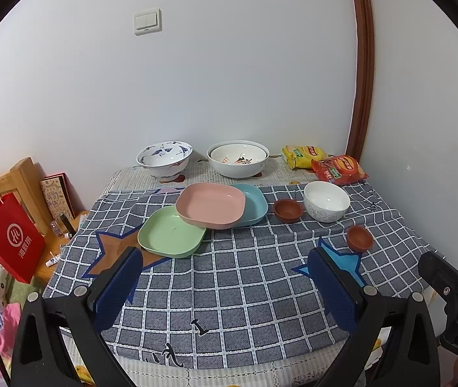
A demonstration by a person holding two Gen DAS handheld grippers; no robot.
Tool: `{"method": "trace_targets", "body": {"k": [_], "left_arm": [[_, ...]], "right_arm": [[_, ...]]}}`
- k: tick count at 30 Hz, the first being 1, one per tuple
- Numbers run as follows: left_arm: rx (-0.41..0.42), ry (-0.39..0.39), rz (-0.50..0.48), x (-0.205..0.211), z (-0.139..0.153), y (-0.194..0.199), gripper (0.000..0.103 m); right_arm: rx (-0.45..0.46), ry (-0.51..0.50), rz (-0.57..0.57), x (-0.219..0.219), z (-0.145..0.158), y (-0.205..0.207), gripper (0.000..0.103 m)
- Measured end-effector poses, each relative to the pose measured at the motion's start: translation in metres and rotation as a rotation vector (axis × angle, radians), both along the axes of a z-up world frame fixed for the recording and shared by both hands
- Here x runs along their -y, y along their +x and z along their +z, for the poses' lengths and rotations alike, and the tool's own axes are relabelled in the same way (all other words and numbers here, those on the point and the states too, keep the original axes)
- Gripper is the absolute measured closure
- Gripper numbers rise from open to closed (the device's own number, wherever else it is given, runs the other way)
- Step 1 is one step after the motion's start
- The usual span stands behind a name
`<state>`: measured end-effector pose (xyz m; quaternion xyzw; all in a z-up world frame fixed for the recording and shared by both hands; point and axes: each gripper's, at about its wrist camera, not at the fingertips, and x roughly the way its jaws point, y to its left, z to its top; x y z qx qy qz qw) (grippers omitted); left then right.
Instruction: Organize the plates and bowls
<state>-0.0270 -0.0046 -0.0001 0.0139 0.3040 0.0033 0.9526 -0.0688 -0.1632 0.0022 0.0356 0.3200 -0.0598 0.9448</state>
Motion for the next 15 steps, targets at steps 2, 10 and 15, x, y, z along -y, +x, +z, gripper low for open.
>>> {"method": "trace_targets", "body": {"k": [2, 10, 15], "left_arm": [[0.0, -0.001, 0.001, -0.0004, -0.0001, 0.0005, 0.001], [-0.002, 0.0, 0.004, -0.0001, -0.0003, 0.0004, 0.001], [-0.005, -0.004, 0.006, -0.0023, 0.0002, 0.0025, 0.001]], "right_arm": [[0.001, -0.002, 0.001, -0.0002, 0.0002, 0.0002, 0.0], [-0.001, 0.002, 0.002, -0.0012, 0.0025, -0.0007, 0.0], [-0.008, 0.005, 0.001, -0.0025, 0.0037, 0.0, 0.0]]}}
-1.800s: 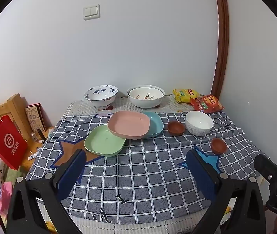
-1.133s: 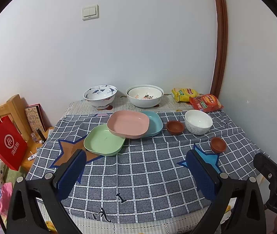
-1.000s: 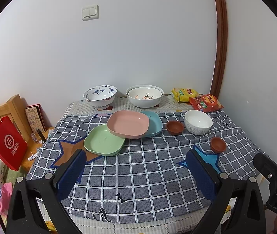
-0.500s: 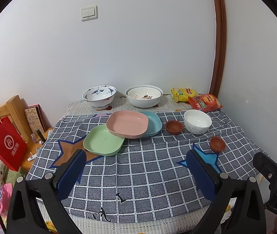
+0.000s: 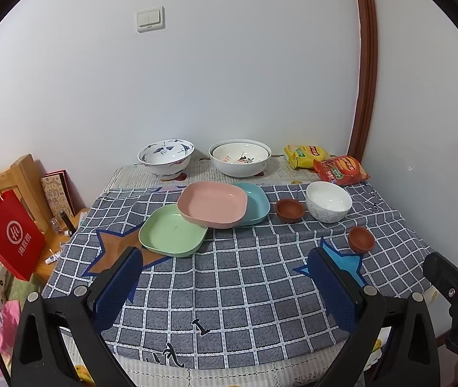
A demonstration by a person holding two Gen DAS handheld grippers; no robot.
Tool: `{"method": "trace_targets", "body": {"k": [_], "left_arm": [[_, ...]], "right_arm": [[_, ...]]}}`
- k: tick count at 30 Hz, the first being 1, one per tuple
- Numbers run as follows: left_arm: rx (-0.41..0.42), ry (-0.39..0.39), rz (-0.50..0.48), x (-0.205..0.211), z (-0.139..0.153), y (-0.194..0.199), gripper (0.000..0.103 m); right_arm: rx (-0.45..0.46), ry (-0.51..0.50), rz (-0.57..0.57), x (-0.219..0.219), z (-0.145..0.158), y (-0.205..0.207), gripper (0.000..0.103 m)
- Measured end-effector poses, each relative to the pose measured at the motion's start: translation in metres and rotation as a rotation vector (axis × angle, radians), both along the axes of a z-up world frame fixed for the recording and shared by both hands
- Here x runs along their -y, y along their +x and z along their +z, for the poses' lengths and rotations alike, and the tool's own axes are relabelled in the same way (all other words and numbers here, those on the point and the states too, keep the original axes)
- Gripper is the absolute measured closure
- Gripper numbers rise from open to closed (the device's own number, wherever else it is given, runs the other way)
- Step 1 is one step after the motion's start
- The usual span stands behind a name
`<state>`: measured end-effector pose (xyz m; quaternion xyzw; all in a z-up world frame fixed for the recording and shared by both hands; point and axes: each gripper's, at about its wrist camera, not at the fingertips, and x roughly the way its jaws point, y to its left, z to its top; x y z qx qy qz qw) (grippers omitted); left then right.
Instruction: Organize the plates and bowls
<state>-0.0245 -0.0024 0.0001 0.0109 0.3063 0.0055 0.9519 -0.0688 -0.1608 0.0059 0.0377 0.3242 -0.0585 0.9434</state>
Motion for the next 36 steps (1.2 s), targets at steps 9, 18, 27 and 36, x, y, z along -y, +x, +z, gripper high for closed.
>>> {"method": "trace_targets", "body": {"k": [9, 18, 27, 36], "left_arm": [[0.003, -0.005, -0.004, -0.001, 0.003, 0.007, 0.001], [-0.017, 0.0, 0.008, -0.006, -0.001, 0.028, 0.001], [-0.069, -0.045, 0.026, -0.034, -0.013, 0.061, 0.001], [-0.103, -0.059, 0.054, -0.06, -0.023, 0.099, 0.001]], "right_arm": [[0.004, 0.001, 0.014, -0.002, 0.006, 0.001, 0.0], [-0.022, -0.006, 0.014, -0.003, -0.001, 0.019, 0.0], [-0.046, -0.058, 0.035, -0.012, -0.011, 0.05, 0.0], [-0.004, 0.005, 0.071, -0.017, -0.015, 0.084, 0.0]]}}
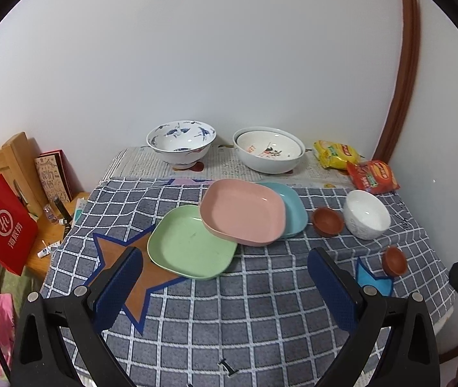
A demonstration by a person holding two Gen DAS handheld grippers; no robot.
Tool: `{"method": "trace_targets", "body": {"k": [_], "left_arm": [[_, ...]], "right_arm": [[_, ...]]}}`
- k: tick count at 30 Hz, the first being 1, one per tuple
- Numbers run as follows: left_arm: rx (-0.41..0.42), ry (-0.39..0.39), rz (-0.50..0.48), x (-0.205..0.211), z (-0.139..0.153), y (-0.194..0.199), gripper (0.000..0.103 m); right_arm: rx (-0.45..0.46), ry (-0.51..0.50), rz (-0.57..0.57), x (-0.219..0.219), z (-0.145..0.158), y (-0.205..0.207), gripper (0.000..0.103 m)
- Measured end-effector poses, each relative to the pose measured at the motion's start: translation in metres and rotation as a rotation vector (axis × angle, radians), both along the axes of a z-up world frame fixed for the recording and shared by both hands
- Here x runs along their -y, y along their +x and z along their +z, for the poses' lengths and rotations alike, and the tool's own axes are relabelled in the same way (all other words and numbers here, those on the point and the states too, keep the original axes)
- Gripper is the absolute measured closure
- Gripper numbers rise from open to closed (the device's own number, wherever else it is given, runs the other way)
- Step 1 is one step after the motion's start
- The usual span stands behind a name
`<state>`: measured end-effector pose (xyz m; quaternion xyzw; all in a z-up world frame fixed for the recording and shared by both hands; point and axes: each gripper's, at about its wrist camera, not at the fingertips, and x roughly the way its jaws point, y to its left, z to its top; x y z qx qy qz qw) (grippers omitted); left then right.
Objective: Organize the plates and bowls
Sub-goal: 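Move both grippers toward the pink plate and close on its rim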
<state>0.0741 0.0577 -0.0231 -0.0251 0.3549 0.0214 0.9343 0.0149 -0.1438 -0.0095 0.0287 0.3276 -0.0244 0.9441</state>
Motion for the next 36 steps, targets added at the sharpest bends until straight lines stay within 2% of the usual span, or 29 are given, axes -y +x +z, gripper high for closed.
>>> {"method": "trace_targets", "body": {"k": [3, 8, 11, 14, 21, 26, 29, 33, 36], "left_arm": [[-0.018, -0.006, 0.007, -0.01, -0.008, 0.016, 0.001], [-0.052, 0.012, 0.022, -0.021, -0.023, 0.041, 0.003], [-0.078, 0.016, 0.023, -0.027, -0.029, 0.056, 0.007], [-0.087, 0.035, 0.024, -0.03, -0.033, 0.072, 0.007], [-0.112, 0.072, 0.033, -0.04, -0.045, 0.108, 0.01], [-0.134, 0.068, 0.036, -0.047, -0.059, 0.13, 0.014], [-0.156, 0.051, 0.023, -0.05, -0.067, 0.146, 0.024], [-0.17, 0.052, 0.001, -0.05, -0.075, 0.164, 0.028], [-0.183, 0.045, -0.016, -0.049, -0.081, 0.179, 0.03]], "right_arm": [[0.011, 0.017, 0.009, -0.003, -0.003, 0.012, 0.0], [-0.047, 0.05, 0.011, -0.01, -0.018, 0.041, 0.001], [-0.074, 0.098, 0.02, -0.013, -0.025, 0.058, 0.005], [-0.085, 0.088, 0.024, -0.021, -0.031, 0.075, 0.007], [-0.106, 0.106, 0.02, -0.033, -0.05, 0.114, 0.022], [-0.137, 0.092, 0.032, -0.046, -0.069, 0.142, 0.023], [-0.164, 0.094, 0.057, -0.056, -0.083, 0.158, 0.028], [-0.203, 0.135, 0.075, -0.064, -0.099, 0.179, 0.036], [-0.213, 0.163, 0.078, -0.067, -0.109, 0.192, 0.038]]}}
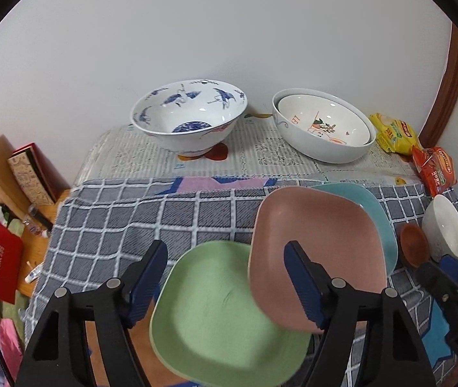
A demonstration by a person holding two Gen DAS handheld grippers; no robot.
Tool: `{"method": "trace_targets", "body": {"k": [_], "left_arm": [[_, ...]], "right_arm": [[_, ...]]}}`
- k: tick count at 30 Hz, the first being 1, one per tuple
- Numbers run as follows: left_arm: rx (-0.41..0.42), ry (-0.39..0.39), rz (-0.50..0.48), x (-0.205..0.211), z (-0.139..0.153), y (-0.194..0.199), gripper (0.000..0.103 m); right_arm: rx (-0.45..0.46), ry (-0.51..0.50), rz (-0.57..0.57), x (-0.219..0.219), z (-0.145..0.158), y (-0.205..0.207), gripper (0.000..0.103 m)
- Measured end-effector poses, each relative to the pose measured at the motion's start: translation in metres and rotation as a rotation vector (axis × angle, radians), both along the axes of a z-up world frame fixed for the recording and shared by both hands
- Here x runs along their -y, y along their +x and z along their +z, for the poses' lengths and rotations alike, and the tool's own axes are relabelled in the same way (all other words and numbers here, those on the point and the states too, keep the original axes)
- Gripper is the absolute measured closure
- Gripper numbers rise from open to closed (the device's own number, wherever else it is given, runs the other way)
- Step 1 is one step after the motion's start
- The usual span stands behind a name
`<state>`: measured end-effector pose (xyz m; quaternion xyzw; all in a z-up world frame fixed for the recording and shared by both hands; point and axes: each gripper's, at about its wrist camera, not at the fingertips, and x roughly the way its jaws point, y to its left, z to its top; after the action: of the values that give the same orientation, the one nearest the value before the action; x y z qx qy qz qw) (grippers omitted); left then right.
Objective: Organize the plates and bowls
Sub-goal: 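Move both grippers toward the pink plate and close on its rim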
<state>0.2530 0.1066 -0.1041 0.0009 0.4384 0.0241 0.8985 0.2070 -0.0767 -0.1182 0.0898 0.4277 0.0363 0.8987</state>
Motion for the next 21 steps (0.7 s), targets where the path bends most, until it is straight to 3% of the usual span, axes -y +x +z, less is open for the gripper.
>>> {"method": "trace_targets", "body": {"k": [8, 12, 19, 21], "left_arm": [[-0.033, -0.028, -0.025, 0.006, -0.021, 0.023, 0.03], [-0.033, -0.021, -0.013, 0.007, -0.028, 0.03, 0.031], [-0.081, -0.047, -0.029, 0.009, -0.041, 0.037, 0.073], [-0.09, -0.055, -0.027, 0.009, -0.045, 0.036, 0.084]], "right_arm": [[-0.037, 0.01, 0.014, -0.008, -0.025, 0.03, 0.051], [-0.08, 0.034, 0.029, -0.011, -0.037, 0.042, 0.051], [-0.131, 0.037, 0.063, -0.018, -0.056, 0.054, 0.076], [-0.146, 0.044, 0.074, -0.021, -0.061, 0.057, 0.089]]}}
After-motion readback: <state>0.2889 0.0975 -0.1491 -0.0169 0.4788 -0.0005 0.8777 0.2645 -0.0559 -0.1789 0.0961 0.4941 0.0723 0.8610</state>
